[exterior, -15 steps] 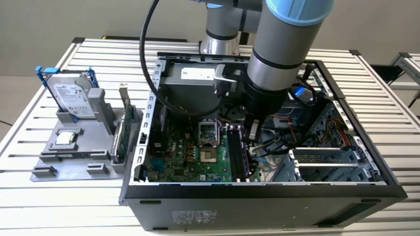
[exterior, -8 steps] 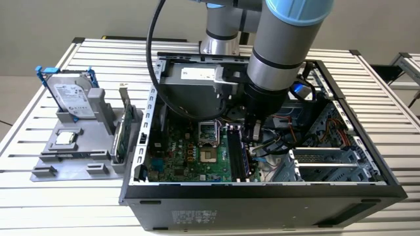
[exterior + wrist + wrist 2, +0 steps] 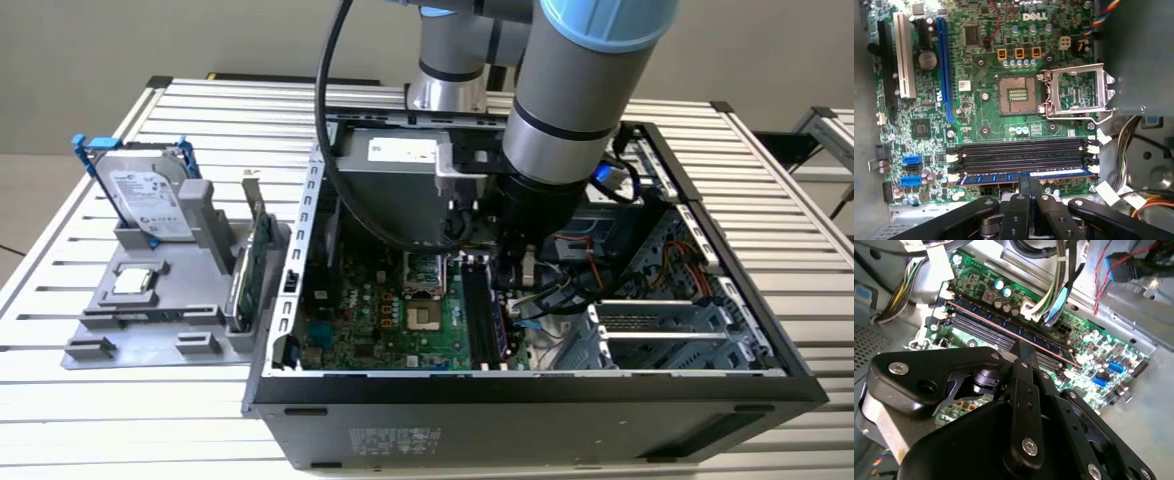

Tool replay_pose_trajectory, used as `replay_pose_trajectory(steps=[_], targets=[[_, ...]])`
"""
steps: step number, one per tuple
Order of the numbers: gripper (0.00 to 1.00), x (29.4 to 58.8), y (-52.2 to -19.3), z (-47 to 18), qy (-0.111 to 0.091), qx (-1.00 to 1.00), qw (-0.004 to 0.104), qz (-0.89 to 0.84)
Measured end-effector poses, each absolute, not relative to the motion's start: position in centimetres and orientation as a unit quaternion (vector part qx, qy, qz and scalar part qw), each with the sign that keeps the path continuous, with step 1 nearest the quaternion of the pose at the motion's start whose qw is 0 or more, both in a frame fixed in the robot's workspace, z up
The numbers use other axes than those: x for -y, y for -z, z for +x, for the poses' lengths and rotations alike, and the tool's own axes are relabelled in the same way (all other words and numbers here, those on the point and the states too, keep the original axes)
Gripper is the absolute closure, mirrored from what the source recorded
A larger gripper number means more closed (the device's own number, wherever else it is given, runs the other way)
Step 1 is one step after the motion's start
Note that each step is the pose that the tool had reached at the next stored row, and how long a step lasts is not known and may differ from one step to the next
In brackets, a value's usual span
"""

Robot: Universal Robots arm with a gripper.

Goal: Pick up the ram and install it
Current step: 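Press down the ram until it locks into place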

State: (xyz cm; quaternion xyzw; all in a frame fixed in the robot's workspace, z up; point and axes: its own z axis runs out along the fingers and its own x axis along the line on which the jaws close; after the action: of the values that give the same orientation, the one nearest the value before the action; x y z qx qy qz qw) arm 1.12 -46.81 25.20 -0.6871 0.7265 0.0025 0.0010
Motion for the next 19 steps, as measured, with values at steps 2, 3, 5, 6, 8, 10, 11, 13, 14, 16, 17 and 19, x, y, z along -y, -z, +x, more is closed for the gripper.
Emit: replay_pose_trajectory(steps=[2, 3, 5, 6, 8, 10, 11, 13, 14, 16, 17, 19], targets=[[1.00, 46.8, -25.2, 1.1, -0.003, -0.720, 0.001, -0.694], [1.00, 46.8, -25.2, 1.1, -0.003, -0.720, 0.001, -0.694], [1.00, 46.8, -25.2, 1.1, -0.003, -0.720, 0.001, -0.694], [1.00, 46.8, -25.2, 1.1, -0.003, -0.720, 0.001, -0.694], [1.00, 46.8, -25.1, 1.2, -0.003, -0.720, 0.001, -0.694], [1.00, 46.8, -24.9, 1.3, -0.003, -0.720, 0.001, -0.694], [1.00, 46.8, -24.7, 1.3, -0.003, -0.720, 0.001, -0.694], [1.00, 46.8, -24.3, 1.3, -0.003, -0.720, 0.001, -0.694], [1.00, 46.8, -24.2, 1.3, -0.003, -0.720, 0.001, -0.694], [1.00, 46.8, -23.8, 1.3, -0.003, -0.720, 0.001, -0.694], [1.00, 46.8, -23.6, 1.3, -0.003, -0.720, 0.001, -0.694], [1.00, 46.8, -23.3, 1.3, -0.003, -0.720, 0.001, -0.694]])
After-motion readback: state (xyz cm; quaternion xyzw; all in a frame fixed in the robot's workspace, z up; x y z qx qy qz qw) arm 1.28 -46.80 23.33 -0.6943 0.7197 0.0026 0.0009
